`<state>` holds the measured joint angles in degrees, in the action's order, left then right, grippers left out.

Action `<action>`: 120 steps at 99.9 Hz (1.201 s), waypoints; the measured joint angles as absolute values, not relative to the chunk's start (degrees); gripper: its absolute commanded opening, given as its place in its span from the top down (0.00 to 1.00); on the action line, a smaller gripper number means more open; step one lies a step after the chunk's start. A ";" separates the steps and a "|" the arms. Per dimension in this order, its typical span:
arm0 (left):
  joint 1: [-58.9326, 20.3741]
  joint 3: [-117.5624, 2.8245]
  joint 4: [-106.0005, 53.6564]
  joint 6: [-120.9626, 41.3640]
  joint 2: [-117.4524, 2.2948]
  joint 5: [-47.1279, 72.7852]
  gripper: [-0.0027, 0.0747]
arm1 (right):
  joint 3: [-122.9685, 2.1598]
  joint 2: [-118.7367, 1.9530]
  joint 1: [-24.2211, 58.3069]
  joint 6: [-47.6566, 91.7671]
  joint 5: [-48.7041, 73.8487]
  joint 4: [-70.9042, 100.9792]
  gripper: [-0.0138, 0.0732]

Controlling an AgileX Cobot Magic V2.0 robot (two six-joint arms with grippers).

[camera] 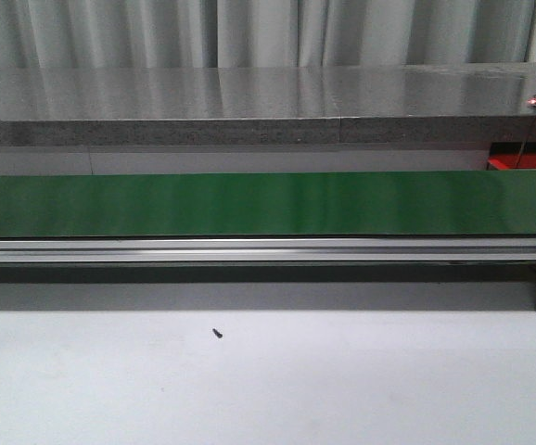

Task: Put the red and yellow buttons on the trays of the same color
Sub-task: 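Lower the red button onto the belt start and open the left gripper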

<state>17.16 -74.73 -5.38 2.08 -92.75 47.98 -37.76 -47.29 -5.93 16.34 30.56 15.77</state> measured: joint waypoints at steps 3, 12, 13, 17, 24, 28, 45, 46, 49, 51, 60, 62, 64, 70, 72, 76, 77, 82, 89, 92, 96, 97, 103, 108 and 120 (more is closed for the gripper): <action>17.07 -74.30 -5.38 2.08 -92.75 47.43 0.72 | -37.76 -47.29 -5.93 16.34 30.56 15.77 0.92; 17.07 -73.56 -5.38 2.05 -92.86 46.04 0.72 | -37.76 -47.29 -5.93 16.34 30.56 15.87 0.92; 17.07 -73.56 -5.38 2.05 -92.86 46.01 0.72 | -37.76 -47.29 -5.93 16.34 30.56 15.87 0.92; 17.07 -73.47 -5.38 2.05 -93.29 45.76 0.72 | -37.76 -47.29 -5.93 16.34 30.56 15.87 0.92; 17.07 -73.47 -5.38 1.36 -94.42 45.48 0.72 | -37.76 -47.29 -5.93 16.34 30.56 15.87 0.92; 17.07 -73.47 -5.38 0.84 -95.29 45.48 0.72 | -37.76 -47.29 -5.93 16.34 30.56 15.87 0.92; 17.07 -73.47 -5.38 0.00 -96.88 45.58 0.61 | -37.76 -47.29 -5.93 16.34 30.56 15.87 0.92; 17.07 -73.47 -5.38 0.00 -96.88 45.58 0.61 | -37.76 -47.29 -5.93 16.34 30.56 15.87 0.92; 17.07 -73.47 -5.38 0.00 -96.88 45.58 0.54 | -37.76 -47.29 -5.93 16.34 30.56 15.87 0.92; 17.07 -73.47 -5.38 0.00 -96.88 45.58 0.49 | -37.76 -47.29 -5.93 16.34 30.56 15.87 0.92; 17.07 -73.47 -5.38 0.00 -96.88 45.58 0.26 | -37.76 -47.29 -5.93 16.34 30.56 15.87 0.92; 17.07 -73.47 -5.38 0.00 -96.88 45.58 0.22 | -37.76 -47.29 -5.93 16.34 30.58 15.87 0.92; 17.07 -73.47 -5.38 0.00 -96.88 45.58 0.18 | -37.76 -47.29 -5.93 16.34 30.58 15.87 0.92; 17.07 -73.47 -5.38 0.00 -96.88 45.58 0.13 | -37.76 -47.29 -5.93 16.34 30.68 15.87 0.92; 17.07 -73.47 -5.38 -0.30 -96.88 45.58 0.13 | -37.76 -47.29 -5.93 16.34 30.68 15.87 0.92; 17.07 -73.47 -5.38 -0.31 -96.88 45.58 0.14 | -37.76 -47.29 -5.93 16.34 30.71 15.87 0.92; 17.07 -73.47 -5.38 -0.31 -96.88 45.58 0.14 | -37.76 -47.29 -5.93 16.34 30.71 15.87 0.92; 17.07 -73.47 -5.38 -0.31 -96.88 45.58 0.14 | -37.76 -47.29 -5.93 16.34 30.71 15.89 0.92; 17.07 -73.47 -5.38 -0.39 -96.75 45.58 0.14 | -37.76 -47.29 -5.93 16.34 30.80 15.99 0.92; 17.07 -73.47 -5.38 -0.39 -96.52 45.50 0.14 | -37.76 -47.29 -5.93 16.34 30.80 15.99 0.92; 17.07 -73.47 -5.49 -0.39 -96.01 45.24 0.14 | -37.76 -47.29 -5.93 16.34 30.80 15.99 0.92; 17.07 -73.47 -5.49 -0.39 -95.91 45.27 0.14 | -37.76 -47.29 -5.93 16.34 30.80 15.99 0.92; 17.07 -73.47 -5.63 -0.39 -94.74 44.83 0.14 | -37.76 -47.29 -5.93 16.34 30.80 15.99 0.92; 17.28 -73.47 -5.91 0.00 -93.77 44.29 0.14 | -37.76 -47.29 -5.93 16.34 30.80 15.99 0.92; 18.60 -74.60 -6.77 1.50 -92.67 43.78 0.14 | -37.76 -47.29 -5.93 16.34 30.80 15.99 0.92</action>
